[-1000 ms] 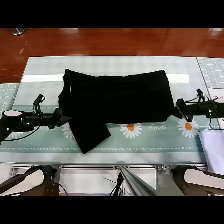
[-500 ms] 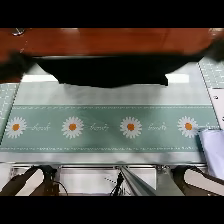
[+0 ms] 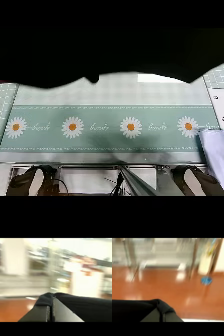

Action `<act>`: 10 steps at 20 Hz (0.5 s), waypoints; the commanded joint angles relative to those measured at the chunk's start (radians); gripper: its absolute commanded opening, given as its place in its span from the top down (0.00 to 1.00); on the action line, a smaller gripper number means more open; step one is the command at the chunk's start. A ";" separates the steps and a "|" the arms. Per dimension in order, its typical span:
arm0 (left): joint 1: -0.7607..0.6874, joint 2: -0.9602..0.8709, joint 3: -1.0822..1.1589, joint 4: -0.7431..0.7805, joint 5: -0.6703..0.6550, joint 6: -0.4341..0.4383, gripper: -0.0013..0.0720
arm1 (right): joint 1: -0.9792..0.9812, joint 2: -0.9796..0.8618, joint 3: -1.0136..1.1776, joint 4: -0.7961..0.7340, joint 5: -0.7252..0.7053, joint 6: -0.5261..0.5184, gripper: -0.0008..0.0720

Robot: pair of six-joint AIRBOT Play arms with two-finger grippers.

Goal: Fold the shirts.

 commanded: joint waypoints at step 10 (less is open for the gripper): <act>0.001 0.143 -0.241 0.365 -0.141 -0.264 0.95 | 0.113 0.160 -0.341 -0.028 0.183 0.074 0.96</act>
